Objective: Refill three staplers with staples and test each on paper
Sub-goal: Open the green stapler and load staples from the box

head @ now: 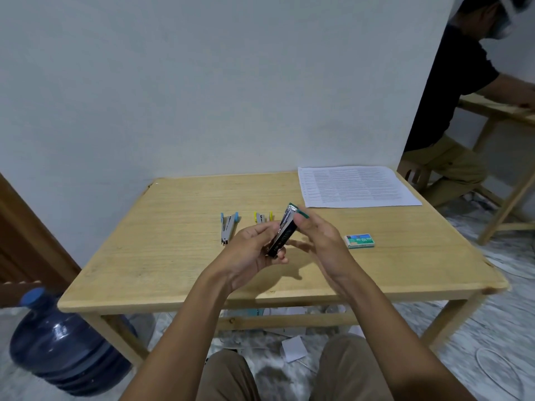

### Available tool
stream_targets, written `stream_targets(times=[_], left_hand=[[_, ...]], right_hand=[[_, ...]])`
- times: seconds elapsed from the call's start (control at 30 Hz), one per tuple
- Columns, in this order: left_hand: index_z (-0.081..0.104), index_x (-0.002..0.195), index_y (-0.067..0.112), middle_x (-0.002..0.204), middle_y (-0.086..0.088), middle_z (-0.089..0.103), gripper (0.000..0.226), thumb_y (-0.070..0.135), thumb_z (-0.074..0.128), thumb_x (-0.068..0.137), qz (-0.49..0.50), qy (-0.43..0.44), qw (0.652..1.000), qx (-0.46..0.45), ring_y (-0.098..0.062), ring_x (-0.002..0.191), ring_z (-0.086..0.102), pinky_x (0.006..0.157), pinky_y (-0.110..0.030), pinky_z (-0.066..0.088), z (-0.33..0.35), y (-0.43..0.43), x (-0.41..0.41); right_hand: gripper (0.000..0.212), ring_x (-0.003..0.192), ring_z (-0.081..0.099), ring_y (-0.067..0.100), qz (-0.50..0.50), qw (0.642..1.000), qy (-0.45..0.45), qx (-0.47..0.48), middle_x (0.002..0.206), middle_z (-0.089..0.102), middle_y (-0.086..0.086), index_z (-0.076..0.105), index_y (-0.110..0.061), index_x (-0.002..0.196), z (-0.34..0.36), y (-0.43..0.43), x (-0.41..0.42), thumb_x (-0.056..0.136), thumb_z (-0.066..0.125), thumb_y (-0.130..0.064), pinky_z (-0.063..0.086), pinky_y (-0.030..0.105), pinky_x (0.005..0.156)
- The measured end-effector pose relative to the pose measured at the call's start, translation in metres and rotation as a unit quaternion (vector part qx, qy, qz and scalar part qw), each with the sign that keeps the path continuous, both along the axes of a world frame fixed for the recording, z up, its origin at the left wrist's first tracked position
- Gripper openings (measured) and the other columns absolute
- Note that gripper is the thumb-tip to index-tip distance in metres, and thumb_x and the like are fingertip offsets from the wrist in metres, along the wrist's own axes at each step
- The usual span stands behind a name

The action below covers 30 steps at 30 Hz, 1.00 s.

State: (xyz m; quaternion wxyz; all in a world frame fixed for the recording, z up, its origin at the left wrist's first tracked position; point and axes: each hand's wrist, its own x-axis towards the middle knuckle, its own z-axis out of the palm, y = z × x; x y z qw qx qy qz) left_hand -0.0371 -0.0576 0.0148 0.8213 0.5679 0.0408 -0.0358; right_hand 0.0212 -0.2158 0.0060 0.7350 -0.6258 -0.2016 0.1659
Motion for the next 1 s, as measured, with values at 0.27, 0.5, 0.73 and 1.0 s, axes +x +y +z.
stream_targets(times=[0.27,0.5,0.73,1.0], left_hand=[[0.061,0.124,-0.006,0.096,-0.016,0.06,0.038,0.021,0.058,0.097,-0.054,-0.029,0.996,0.059,-0.02,0.07,0.06,0.081,-0.041,0.057,0.003,0.0,-0.004],[0.064,0.122,-0.005,0.083,-0.005,0.064,0.031,0.014,0.06,0.096,-0.037,-0.046,0.992,0.109,-0.017,0.067,0.061,0.086,-0.043,0.056,0.0,0.0,-0.003],[0.066,0.119,-0.002,0.09,-0.011,0.066,0.032,0.018,0.061,0.096,-0.035,-0.043,0.992,0.114,-0.017,0.071,0.064,0.087,-0.042,0.056,-0.006,0.001,-0.003],[0.076,0.106,0.009,0.1,-0.011,0.075,0.026,0.029,0.067,0.093,0.004,-0.004,0.99,0.141,-0.028,0.087,0.073,0.082,-0.038,0.059,-0.005,0.005,0.012]], right_hand=[[0.056,0.099,0.069,0.024,0.013,0.988,0.103,0.113,0.11,0.074,0.014,0.076,-0.011,0.104,-0.001,0.011,-0.003,0.07,0.082,-0.055,0.052,0.039,0.086],[0.046,0.086,0.066,0.027,0.019,0.984,0.122,0.13,0.1,0.072,0.017,0.078,-0.009,0.098,-0.004,0.013,-0.005,0.078,0.079,-0.05,0.051,0.036,0.052],[0.043,0.086,0.06,0.031,-0.001,0.988,0.116,0.106,0.093,0.071,0.015,0.079,-0.013,0.092,-0.007,0.014,-0.005,0.075,0.081,-0.052,0.053,0.035,0.053],[0.044,0.093,0.074,0.019,-0.101,0.994,0.042,0.015,0.094,0.078,0.003,0.078,-0.024,0.089,-0.002,-0.003,-0.005,0.07,0.072,-0.064,0.053,0.037,0.093]])
